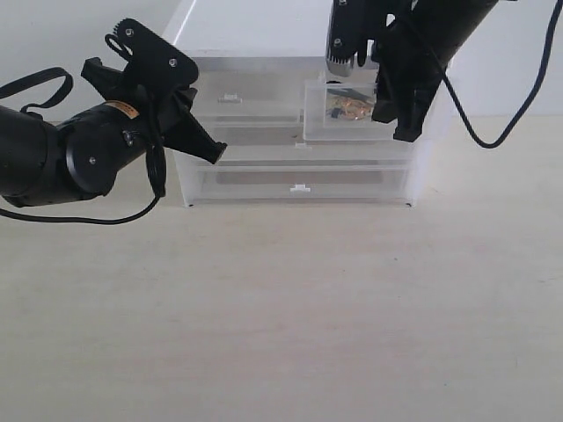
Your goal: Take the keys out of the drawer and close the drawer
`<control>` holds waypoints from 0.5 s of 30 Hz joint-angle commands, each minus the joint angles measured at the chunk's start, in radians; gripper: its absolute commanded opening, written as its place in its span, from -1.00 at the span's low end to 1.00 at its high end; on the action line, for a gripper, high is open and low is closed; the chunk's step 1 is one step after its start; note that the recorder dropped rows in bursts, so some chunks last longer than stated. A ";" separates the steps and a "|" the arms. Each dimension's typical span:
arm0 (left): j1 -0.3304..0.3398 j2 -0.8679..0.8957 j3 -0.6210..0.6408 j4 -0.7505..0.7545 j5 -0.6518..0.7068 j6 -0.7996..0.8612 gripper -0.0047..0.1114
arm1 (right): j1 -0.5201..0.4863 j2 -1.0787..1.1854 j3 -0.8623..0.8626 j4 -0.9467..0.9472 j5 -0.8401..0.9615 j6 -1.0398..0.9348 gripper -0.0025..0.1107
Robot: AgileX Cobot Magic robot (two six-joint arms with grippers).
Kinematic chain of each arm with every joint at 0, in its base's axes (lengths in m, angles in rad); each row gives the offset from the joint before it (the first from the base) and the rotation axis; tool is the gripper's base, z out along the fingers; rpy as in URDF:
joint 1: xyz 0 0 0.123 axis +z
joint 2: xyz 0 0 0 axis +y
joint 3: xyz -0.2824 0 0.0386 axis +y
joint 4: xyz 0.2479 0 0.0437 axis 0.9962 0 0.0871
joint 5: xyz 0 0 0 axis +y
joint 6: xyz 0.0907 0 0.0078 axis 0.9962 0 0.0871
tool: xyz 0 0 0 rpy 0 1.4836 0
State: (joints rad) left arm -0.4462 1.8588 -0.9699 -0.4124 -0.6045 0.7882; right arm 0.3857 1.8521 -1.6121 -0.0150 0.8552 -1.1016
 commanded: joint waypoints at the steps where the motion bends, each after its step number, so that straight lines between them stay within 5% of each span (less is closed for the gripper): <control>1: 0.005 0.004 -0.008 -0.014 -0.053 -0.011 -0.85 | -0.007 -0.004 -0.004 -0.001 0.015 -0.002 -0.96; 15: 0.005 0.004 -0.008 -0.014 -0.053 -0.011 -0.85 | -0.005 -0.022 -0.004 -0.002 0.185 0.002 -0.96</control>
State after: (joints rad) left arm -0.4462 1.8588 -0.9699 -0.4124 -0.6045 0.7882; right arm 0.3857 1.8463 -1.6221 -0.0165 0.9651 -1.1209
